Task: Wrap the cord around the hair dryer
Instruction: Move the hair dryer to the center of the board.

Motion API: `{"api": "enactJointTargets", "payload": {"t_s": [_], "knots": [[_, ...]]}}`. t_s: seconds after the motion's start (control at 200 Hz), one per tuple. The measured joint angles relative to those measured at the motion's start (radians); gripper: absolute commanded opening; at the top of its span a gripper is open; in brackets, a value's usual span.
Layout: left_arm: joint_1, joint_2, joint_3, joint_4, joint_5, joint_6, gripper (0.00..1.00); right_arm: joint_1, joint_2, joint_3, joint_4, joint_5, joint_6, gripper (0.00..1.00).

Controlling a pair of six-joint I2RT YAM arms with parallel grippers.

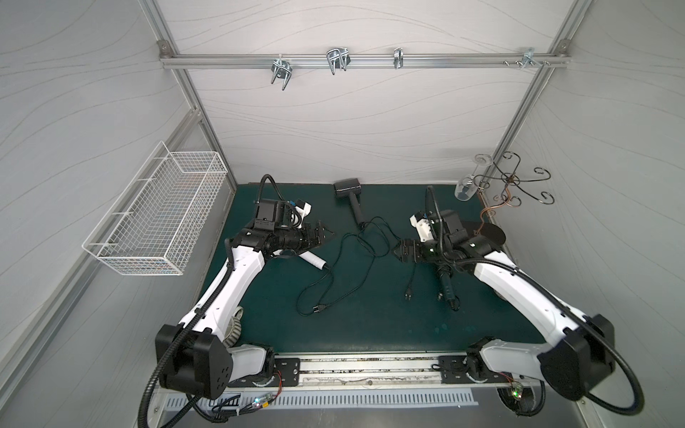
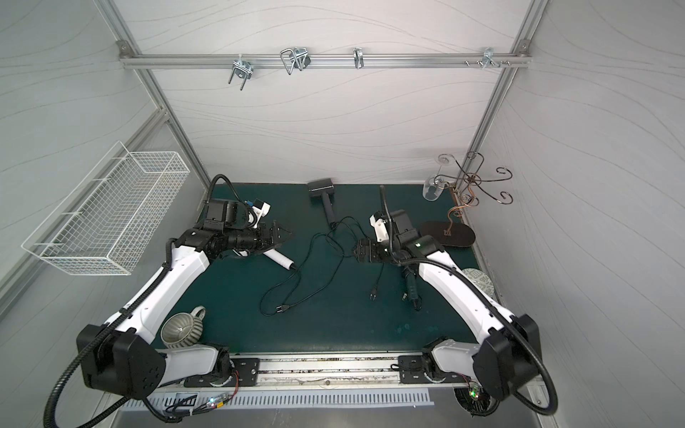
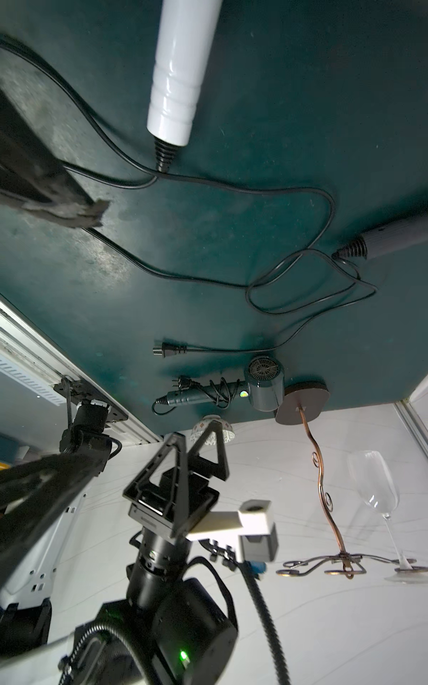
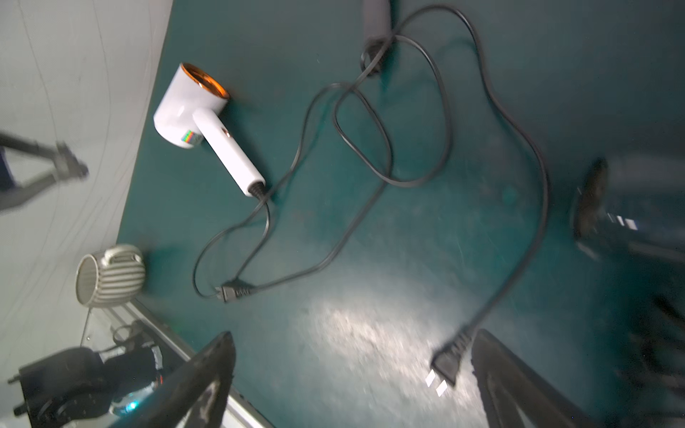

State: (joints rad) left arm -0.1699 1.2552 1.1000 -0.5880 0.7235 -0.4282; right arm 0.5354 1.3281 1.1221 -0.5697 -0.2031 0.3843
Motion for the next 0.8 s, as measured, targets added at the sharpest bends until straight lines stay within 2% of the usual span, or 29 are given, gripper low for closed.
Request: {"api": "enactJointTargets", "payload": {"t_s": [0.155,0.3,0.55,0.8], "knots": [[0.0,-0.065,-0.079,0.002,-0.025,-0.022,0.98,0.067,0.19,0.183,-0.001,0.056,-0.032,0.99],[0.0,-0.079,-0.097,0.003,-0.029,-0.039,0.98,0.098,0.346,0.349,-0.031,0.1,-0.062,0.99],[0.0,-0.117,-0.13,0.001,-0.036,-0.04,0.98,0.095,0.589,0.599,-0.081,0.162,-0.128,0.99],[0.0,-0.122,-0.194,0.015,-0.041,-0.049,0.98,0.077,0.83,0.819,-0.113,0.17,-0.185,0.97]]}}
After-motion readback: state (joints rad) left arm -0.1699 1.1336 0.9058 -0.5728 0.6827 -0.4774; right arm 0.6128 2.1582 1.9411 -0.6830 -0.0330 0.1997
